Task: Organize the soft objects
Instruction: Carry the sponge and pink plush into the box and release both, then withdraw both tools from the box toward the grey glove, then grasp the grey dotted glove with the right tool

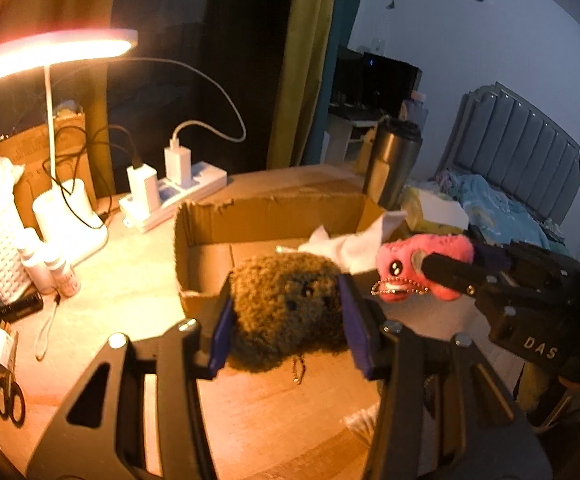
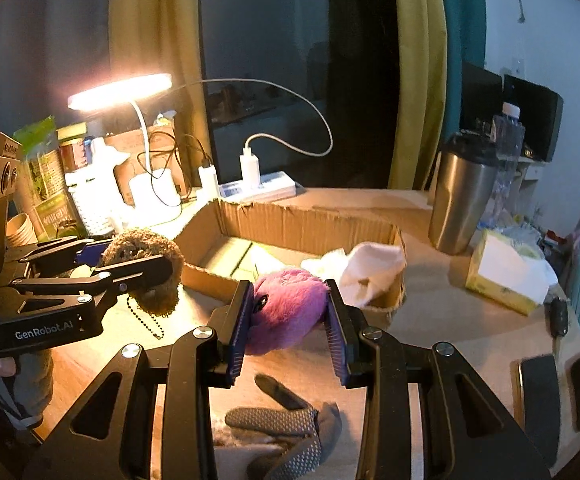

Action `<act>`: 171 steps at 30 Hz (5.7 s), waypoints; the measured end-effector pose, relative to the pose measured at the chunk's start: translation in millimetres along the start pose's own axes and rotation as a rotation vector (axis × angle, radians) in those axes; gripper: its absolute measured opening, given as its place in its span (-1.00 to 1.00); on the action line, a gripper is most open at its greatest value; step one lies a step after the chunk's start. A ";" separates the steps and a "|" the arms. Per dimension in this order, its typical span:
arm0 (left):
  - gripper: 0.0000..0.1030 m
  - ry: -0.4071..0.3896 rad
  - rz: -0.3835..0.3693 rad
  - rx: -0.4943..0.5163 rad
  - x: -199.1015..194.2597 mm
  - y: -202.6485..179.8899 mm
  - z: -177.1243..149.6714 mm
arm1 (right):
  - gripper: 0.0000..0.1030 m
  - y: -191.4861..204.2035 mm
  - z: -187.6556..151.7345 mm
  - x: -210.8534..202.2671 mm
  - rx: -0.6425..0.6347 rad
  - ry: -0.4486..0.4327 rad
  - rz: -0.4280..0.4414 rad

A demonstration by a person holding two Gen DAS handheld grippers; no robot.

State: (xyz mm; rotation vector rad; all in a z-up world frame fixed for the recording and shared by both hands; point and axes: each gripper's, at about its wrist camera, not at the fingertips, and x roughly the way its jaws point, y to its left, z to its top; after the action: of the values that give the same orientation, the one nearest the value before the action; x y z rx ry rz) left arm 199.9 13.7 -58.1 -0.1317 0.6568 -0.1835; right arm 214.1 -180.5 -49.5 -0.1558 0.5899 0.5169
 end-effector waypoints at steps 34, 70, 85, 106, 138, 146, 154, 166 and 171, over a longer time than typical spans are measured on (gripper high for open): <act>-0.02 -0.025 0.124 0.004 65.9 44.3 24.7 | -0.29 3.8 47.1 65.7 -0.046 -0.009 0.079; 0.33 0.038 0.153 -0.180 69.5 94.0 12.0 | 0.06 35.3 62.0 153.1 -0.066 0.091 0.237; 0.33 -0.017 0.156 -0.168 28.3 78.0 4.8 | 0.07 40.2 59.9 95.6 -0.078 0.040 0.173; 0.33 -0.085 0.135 -0.131 -30.8 37.3 -14.1 | 0.07 38.4 28.0 16.5 -0.058 -0.006 0.111; 0.33 -0.033 0.093 -0.055 -54.8 -26.6 -67.3 | 0.07 6.0 -78.1 -38.2 0.059 0.053 0.028; 0.33 0.007 0.095 -0.048 -44.2 -33.3 -81.6 | 0.07 -9.1 -99.4 -22.3 0.106 0.104 0.016; 0.33 0.064 0.095 -0.053 -28.0 -30.8 -98.9 | 0.07 -22.2 -116.8 -2.1 0.168 0.163 0.007; 0.33 0.097 0.080 -0.049 -14.6 -28.4 -102.2 | -0.77 -19.5 -113.1 -1.2 0.148 0.167 0.021; 0.33 0.089 0.069 -0.046 -22.1 -28.9 -104.4 | -0.79 -15.1 -104.8 -18.0 0.126 0.127 -0.011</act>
State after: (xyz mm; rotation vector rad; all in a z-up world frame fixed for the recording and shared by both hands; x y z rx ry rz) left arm 114.6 -16.4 -121.6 -0.1459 0.7532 -0.1085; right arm 157.7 -230.8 -125.6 -0.0726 0.7437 0.4603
